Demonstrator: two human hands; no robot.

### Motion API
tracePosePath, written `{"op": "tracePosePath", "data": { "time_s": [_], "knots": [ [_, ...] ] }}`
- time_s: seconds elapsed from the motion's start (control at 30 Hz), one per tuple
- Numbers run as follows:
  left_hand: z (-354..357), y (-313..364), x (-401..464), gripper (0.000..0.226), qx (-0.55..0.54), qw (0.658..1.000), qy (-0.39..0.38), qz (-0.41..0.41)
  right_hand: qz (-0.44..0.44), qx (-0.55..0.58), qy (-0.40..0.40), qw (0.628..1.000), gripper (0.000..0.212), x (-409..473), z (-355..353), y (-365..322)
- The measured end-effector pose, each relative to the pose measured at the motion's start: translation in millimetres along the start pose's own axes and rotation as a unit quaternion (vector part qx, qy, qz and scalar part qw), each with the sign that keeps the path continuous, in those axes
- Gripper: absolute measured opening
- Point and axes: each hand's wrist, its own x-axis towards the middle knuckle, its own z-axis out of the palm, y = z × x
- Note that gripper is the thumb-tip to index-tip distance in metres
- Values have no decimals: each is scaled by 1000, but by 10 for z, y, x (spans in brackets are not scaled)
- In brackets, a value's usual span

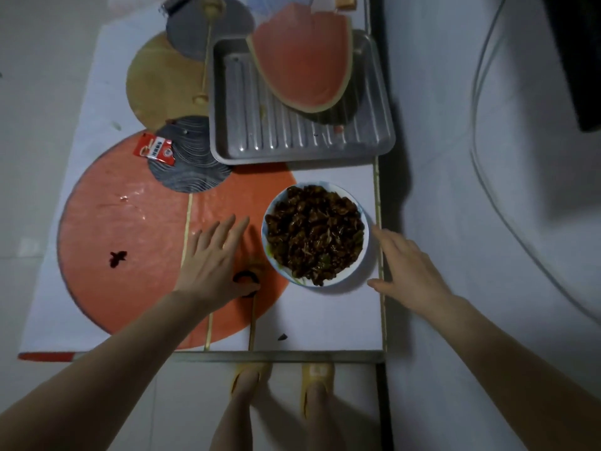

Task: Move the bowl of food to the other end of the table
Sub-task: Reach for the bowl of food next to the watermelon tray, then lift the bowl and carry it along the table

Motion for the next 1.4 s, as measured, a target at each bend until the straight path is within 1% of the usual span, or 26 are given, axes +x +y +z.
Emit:
{"op": "tracePosePath", "data": {
  "time_s": [0.1, 0.2, 0.27, 0.33, 0.53, 0.73, 0.83, 1.0, 1.17, 1.27, 1.4],
  "knots": [
    [85, 53, 150, 130, -6, 1000, 1, 6, -37, 29, 15, 999, 117, 155, 38, 128],
    [108, 89, 243, 136, -52, 998, 21, 10, -67, 55, 20, 996, 129, 302, 41, 185],
    [125, 103, 275, 135, -71, 996, 45, 23, -86, 63, 23, 994, 134, 383, 41, 191],
    [143, 107, 294, 128, -67, 995, 61, 38, -96, 65, 27, 993, 137, 444, 51, 184],
    [152, 141, 350, 129, -49, 996, 54, 56, -106, 76, 35, 991, 137, 563, 83, 139],
    [165, 126, 371, 136, -89, 993, 64, 45, -104, 110, 46, 987, 130, 635, 135, 75],
    [147, 88, 377, 139, -101, 992, 61, 41, -99, 113, 43, 988, 134, 628, 171, 83],
    [132, 63, 438, 137, -67, 995, 37, 70, -86, 131, 35, 987, 138, 636, 201, 52],
    [158, 43, 459, 142, -99, 992, 32, 68, -80, 155, 25, 984, 146, 621, 222, 47],
    [170, 32, 488, 142, -119, 989, 31, 81, -86, 164, 25, 982, 146, 625, 240, 56],
    [156, 32, 508, 140, -202, 975, 6, 91, -86, 208, 33, 974, 145, 591, 307, 54]
  ]
}}
